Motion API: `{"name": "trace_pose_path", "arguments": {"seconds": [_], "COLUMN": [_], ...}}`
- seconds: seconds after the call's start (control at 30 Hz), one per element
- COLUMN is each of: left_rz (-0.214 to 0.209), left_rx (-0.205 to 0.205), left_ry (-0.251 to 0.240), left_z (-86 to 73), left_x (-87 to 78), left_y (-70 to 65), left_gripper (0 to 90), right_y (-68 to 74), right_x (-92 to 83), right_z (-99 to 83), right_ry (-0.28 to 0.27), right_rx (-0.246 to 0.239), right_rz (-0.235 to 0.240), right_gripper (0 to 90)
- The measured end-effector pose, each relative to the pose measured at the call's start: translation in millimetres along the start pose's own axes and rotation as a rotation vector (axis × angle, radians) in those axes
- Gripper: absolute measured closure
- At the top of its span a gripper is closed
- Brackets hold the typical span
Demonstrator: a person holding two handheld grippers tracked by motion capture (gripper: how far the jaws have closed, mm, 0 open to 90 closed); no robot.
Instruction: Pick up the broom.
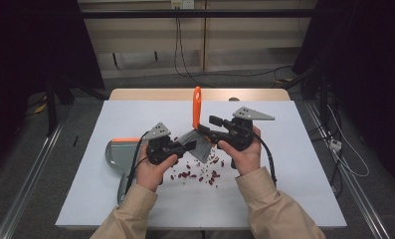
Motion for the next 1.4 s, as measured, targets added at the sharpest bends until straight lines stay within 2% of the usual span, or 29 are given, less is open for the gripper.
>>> {"name": "trace_pose_path", "arguments": {"seconds": [0.03, 0.13, 0.43, 0.6, 0.67, 0.73, 0.83, 0.9, 0.97, 1.03, 1.07, 1.13, 1.17, 1.2, 1.27, 1.33, 1.4], "left_rz": [-0.003, -0.010, -0.020, -0.069, -0.099, -0.116, -0.144, -0.159, -0.155, -0.151, -0.140, -0.138, -0.143, -0.130, -0.111, -0.088, -0.068], "left_rx": [0.003, 0.010, 0.017, 0.023, 0.025, 0.049, 0.076, 0.090, 0.096, 0.081, 0.081, 0.073, 0.075, 0.066, 0.065, 0.044, 0.050], "left_ry": [0.002, 0.008, 0.015, 0.012, 0.008, 0.016, 0.006, -0.002, 0.012, 0.020, 0.024, 0.016, 0.017, 0.017, 0.021, 0.023, 0.027], "left_z": [-0.2, -0.7, -2.1, -2.2, -2.2, -2.2, -0.4, 0.7, -0.1, -1.4, -1.8, -1.2, -1.3, -1.5, -2.1, -2.4, -2.6], "left_x": [0.2, 1.4, 4.2, 5.8, 6.4, 7.0, 7.5, 7.8, 8.6, 9.5, 9.7, 9.7, 10.4, 11.3, 13.0, 13.4, 12.4], "left_y": [-0.2, -1.3, -2.2, -4.9, -6.5, -8.8, -11.8, -13.8, -13.2, -11.6, -10.5, -9.0, -9.4, -9.4, -8.4, -6.1, -4.1], "left_gripper": [85.2, 85.2, 85.2, 85.1, 85.1, 85.1, 85.1, 85.1, 85.0, 85.0, 84.8, 82.7, 82.0, 79.8, 75.9, 67.3, 64.3], "right_y": [-3.2, -6.1, -16.5, -17.7, -18.8, -19.6, -20.6, -21.1, -20.0, -19.3, -20.1, -22.7, -23.7, -24.0, -22.1, -21.2, -22.1], "right_x": [-2.5, -4.5, -8.2, -5.1, -4.1, -4.1, -4.8, -5.6, -7.3, -8.7, -9.3, -12.2, -13.3, -14.2, -15.1, -15.9, -17.6], "right_z": [-2.9, -6.4, -16.4, -20.5, -21.6, -22.3, -22.8, -23.6, -24.3, -25.4, -25.9, -25.8, -25.7, -25.3, -24.6, -23.9, -22.0], "right_ry": [0.010, 0.028, 0.031, 0.050, 0.053, 0.055, 0.057, 0.055, 0.060, 0.081, 0.086, 0.094, 0.095, 0.099, 0.106, 0.112, 0.099], "right_rx": [-0.001, -0.009, -0.011, -0.029, -0.042, -0.054, -0.030, 0.002, 0.021, 0.009, 0.006, 0.025, 0.041, 0.051, 0.018, 0.014, 0.006], "right_rz": [0.017, 0.021, 0.057, 0.099, 0.124, 0.158, 0.228, 0.278, 0.314, 0.305, 0.298, 0.294, 0.300, 0.297, 0.266, 0.249, 0.225], "right_gripper": [37.3, 37.0, 39.9, 38.7, 38.4, 37.3, 37.7, 40.9, 52.4, 55.7, 60.4, 68.2, 68.7, 68.9, 69.2, 69.4, 69.6]}}
Point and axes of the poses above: each handheld gripper's, and its own axes: x roughly forward along the jaws, z roughly out of its top, y roughly to its left, the point moved 5 cm from there along x, roughly forward along the jaws, and after that the axes turned 2 degrees about x, right-handed, at the moved point
